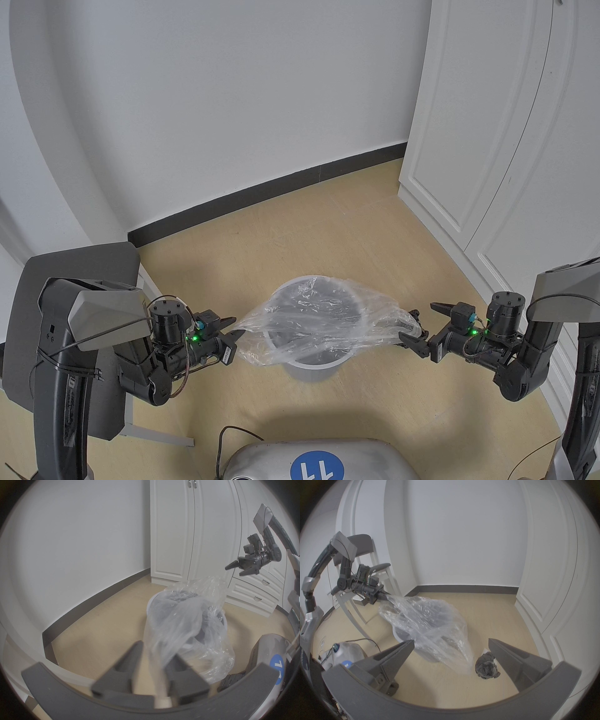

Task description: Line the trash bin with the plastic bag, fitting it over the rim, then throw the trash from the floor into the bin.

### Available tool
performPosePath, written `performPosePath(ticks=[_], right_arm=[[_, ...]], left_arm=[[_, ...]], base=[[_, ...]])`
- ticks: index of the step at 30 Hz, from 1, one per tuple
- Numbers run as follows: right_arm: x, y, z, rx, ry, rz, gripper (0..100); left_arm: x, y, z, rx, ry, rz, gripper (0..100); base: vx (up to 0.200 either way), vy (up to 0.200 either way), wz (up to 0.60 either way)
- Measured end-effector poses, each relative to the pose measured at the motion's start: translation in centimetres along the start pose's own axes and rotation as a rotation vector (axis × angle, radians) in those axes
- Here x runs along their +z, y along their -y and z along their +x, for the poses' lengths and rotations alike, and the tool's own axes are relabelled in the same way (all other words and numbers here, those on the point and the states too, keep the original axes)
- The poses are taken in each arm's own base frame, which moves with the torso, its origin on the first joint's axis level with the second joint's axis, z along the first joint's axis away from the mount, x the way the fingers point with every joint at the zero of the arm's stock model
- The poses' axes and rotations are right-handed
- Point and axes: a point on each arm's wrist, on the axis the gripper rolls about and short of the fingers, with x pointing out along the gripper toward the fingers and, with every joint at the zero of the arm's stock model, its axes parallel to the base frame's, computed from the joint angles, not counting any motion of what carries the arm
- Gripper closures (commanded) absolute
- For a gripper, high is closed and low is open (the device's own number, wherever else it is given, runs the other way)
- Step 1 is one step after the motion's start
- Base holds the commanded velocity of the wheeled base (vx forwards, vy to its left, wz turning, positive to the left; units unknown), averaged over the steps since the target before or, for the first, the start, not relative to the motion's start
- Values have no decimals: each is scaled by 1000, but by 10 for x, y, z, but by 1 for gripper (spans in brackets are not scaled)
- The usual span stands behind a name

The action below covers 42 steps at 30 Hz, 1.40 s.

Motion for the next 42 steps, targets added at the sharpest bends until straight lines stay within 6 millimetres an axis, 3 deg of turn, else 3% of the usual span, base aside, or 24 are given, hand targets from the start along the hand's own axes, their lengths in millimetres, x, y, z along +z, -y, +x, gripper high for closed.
performPosePath(ticks=[13,22,34,42], right_arm=[[39,4,-19,-52,90,-15,0],[60,5,-37,-120,63,-6,0],[82,-1,-74,-235,91,-17,0],[94,-9,-98,-254,132,-28,0]], left_arm=[[12,7,-2,-16,18,9,0],[42,12,-23,-8,38,23,0],[105,35,-61,178,72,-45,0],[138,69,-108,221,135,-146,0]], base=[[0,0,0],[0,0,0],[0,0,0],[0,0,0]])
